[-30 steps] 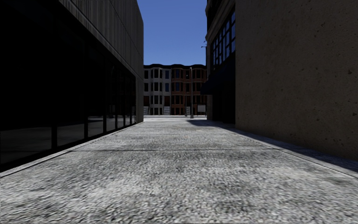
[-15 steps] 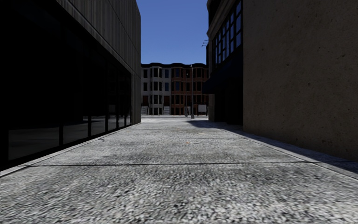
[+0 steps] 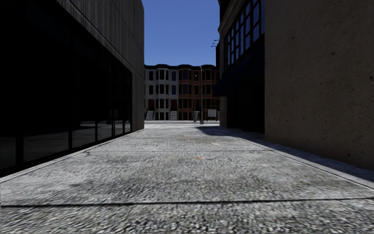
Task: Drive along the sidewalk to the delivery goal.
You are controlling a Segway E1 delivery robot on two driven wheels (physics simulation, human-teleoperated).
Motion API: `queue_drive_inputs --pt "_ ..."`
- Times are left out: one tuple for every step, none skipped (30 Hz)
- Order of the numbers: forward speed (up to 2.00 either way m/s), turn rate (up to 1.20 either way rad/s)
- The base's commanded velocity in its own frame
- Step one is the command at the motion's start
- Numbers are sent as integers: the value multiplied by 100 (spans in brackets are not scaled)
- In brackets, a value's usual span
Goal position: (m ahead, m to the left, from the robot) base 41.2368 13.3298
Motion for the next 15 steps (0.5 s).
queue_drive_inputs --pt "200 0" --pt "200 0" --pt "200 0" --pt "200 0" --pt "200 0" --pt "200 0" --pt "200 0" --pt "200 0" --pt "200 0" --pt "200 0" --pt "200 0" --pt "200 0" --pt "200 0" --pt "200 0" --pt "200 0"
